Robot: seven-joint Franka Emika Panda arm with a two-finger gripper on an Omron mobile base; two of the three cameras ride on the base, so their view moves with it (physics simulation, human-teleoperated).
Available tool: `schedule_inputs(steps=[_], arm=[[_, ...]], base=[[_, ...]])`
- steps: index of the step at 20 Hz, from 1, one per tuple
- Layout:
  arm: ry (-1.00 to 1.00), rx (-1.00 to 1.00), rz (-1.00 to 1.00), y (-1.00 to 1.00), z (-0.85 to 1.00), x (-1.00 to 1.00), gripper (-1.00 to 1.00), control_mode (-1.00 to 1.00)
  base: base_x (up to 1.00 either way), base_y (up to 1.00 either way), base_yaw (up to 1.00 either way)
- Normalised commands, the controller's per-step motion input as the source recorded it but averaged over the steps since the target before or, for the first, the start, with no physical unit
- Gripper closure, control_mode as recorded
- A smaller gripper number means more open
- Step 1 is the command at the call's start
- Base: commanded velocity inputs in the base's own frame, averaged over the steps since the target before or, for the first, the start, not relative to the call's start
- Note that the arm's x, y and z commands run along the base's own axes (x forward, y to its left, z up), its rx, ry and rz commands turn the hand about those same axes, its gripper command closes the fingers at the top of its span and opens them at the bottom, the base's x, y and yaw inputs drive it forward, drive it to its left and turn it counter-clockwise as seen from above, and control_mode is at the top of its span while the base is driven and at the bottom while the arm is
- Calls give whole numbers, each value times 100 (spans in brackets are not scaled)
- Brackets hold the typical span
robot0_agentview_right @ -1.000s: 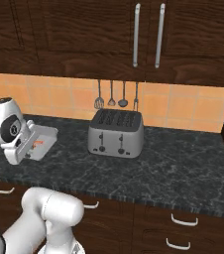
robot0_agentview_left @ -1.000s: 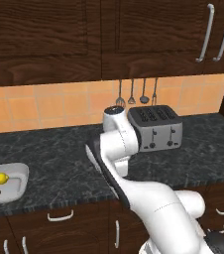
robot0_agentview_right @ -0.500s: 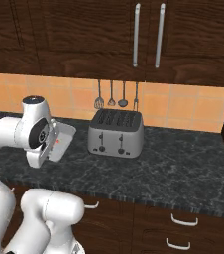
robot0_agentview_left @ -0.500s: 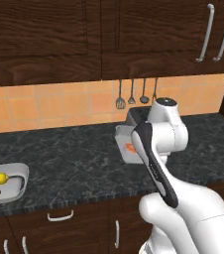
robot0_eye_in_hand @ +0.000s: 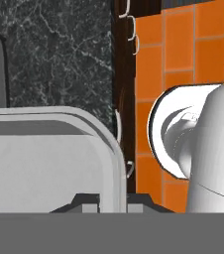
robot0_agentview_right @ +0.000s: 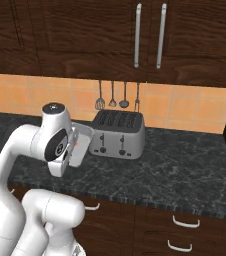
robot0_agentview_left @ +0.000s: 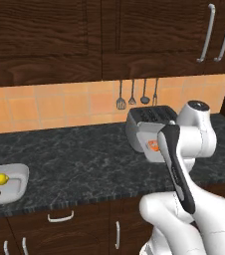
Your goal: Take the meat container that has the shrimp and place it on the second highest rack of the freezer. Then take the vegetable container that has the mushroom and lemon and place it on the highest rack of the freezer.
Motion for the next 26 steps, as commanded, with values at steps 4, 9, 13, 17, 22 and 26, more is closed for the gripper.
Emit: schedule_inputs(steps=[4, 9, 13, 17, 22, 26], arm=[[-5, -11, -5, -6, 1, 0, 100, -100], [-3, -10, -12, -8, 0, 0, 100, -100], [0, -16, -19, -18, 10, 0, 100, -100], [0, 0, -1, -47, 2, 0, 100, -100], [0, 0, 1, -16, 0, 0, 100, -100], [4, 0, 14, 11, 0, 18, 100, -100]], base=[[0, 0, 0], [0, 0, 0], [0, 0, 0], [0, 0, 0], [0, 0, 0], [0, 0, 0]])
